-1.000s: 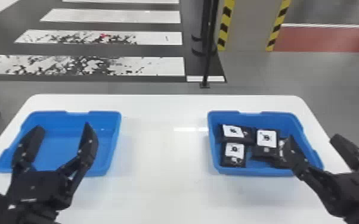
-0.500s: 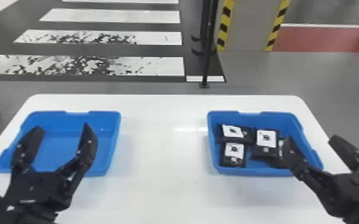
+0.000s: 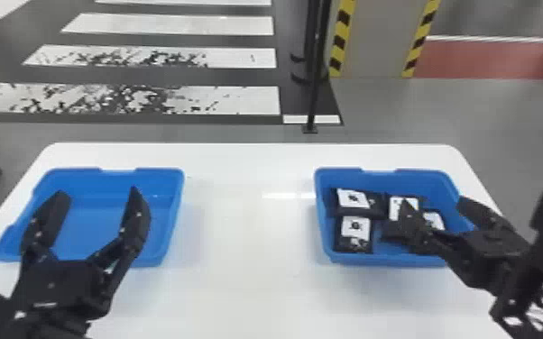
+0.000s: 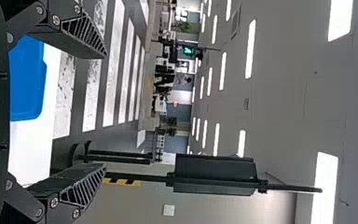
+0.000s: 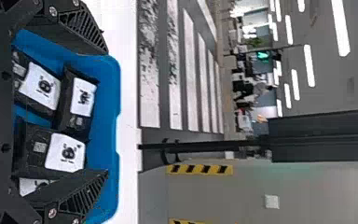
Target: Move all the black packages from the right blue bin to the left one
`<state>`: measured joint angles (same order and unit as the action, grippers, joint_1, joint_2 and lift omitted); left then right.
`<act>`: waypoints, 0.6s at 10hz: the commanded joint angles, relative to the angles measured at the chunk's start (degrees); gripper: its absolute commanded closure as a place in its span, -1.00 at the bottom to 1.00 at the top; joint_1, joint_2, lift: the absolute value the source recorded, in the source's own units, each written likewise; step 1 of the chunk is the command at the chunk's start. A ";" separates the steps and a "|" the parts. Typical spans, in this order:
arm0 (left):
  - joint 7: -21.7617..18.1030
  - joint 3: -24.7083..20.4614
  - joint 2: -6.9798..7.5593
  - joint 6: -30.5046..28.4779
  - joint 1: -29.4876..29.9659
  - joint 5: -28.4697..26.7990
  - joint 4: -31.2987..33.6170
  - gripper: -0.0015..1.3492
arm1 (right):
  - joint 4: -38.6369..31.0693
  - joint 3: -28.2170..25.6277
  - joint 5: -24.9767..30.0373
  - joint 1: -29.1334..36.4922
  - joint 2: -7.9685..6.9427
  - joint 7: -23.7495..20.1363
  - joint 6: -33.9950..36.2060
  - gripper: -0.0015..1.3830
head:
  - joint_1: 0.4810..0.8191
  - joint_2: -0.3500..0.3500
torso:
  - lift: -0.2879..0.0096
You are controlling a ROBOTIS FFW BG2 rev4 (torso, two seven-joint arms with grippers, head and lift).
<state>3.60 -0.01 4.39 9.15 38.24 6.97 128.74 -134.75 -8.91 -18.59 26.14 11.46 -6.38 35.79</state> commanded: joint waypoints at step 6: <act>-0.18 0.35 0.09 -0.42 -0.28 0.11 -0.14 -0.67 | 18.10 5.37 -0.15 -23.33 1.81 -2.49 29.31 -0.72 | 0.27 0.04 | -0.01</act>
<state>3.45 0.29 4.43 8.87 38.01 7.08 128.71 -118.58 -4.07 -19.01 4.73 13.15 -8.88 63.67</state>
